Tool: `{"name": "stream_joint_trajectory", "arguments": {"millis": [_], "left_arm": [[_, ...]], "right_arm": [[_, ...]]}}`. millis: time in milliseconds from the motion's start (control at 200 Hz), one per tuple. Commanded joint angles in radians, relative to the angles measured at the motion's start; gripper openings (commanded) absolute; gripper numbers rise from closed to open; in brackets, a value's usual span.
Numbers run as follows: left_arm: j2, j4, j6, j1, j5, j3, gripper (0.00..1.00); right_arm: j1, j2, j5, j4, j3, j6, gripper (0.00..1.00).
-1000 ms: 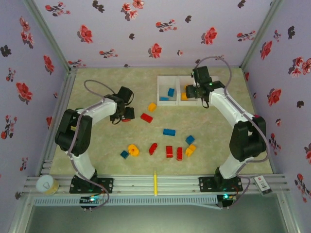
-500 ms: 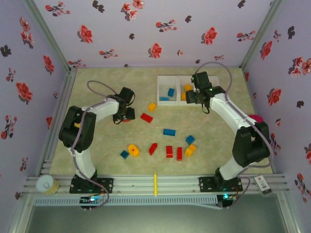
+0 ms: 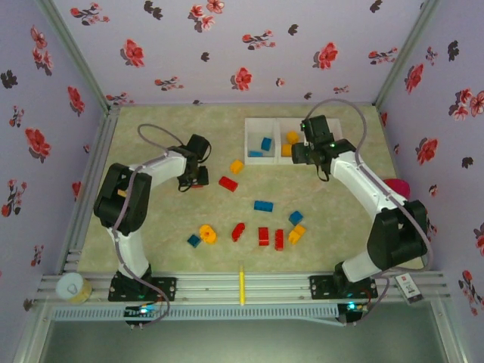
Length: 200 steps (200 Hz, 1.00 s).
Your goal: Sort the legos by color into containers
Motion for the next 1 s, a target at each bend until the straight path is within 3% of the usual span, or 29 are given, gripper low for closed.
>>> {"name": "stream_joint_trajectory", "arguments": {"millis": [0,210,535,825,995], "left_arm": [[-0.050,-0.050,0.023,0.000,0.005,0.051,0.36],[-0.069,-0.108,0.049,-0.029,0.005,0.151,0.36],[0.026,-0.160,0.087,-0.106,0.005,0.360,0.36],[0.096,-0.191,0.110,-0.163,0.009,0.519,0.35],[0.138,-0.209,0.115,-0.195,0.020,0.619,0.35]], "right_arm": [[0.006,-0.038,0.030,-0.017,-0.023,0.028,0.62],[0.003,-0.065,0.047,-0.017,-0.064,0.045,0.62],[-0.011,-0.117,0.035,-0.016,-0.129,0.071,0.62],[-0.028,-0.161,-0.132,0.054,-0.187,0.113,0.62],[-0.033,-0.166,-0.168,0.096,-0.206,0.136,0.62]]}}
